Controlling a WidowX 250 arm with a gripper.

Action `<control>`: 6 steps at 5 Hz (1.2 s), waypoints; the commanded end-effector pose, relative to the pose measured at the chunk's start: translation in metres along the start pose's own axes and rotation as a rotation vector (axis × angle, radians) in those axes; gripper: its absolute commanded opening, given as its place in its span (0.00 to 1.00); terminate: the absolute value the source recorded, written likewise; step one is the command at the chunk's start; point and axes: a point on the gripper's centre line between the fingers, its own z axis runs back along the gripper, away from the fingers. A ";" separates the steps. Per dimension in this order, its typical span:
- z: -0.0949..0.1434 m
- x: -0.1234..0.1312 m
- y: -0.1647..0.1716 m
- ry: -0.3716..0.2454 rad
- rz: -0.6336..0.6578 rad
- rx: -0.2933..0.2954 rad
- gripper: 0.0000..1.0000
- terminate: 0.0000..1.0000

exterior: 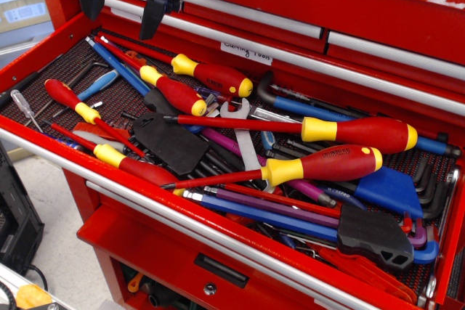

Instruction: Pick up red srewdriver

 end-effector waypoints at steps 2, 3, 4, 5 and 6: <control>-0.038 0.020 0.034 0.029 0.454 -0.073 1.00 0.00; -0.057 0.017 0.039 0.003 0.499 -0.092 1.00 0.00; -0.077 0.014 0.044 0.041 0.530 -0.102 1.00 0.00; -0.098 0.008 0.046 0.050 0.541 -0.145 1.00 0.00; -0.116 0.002 0.045 0.054 0.564 -0.169 1.00 0.00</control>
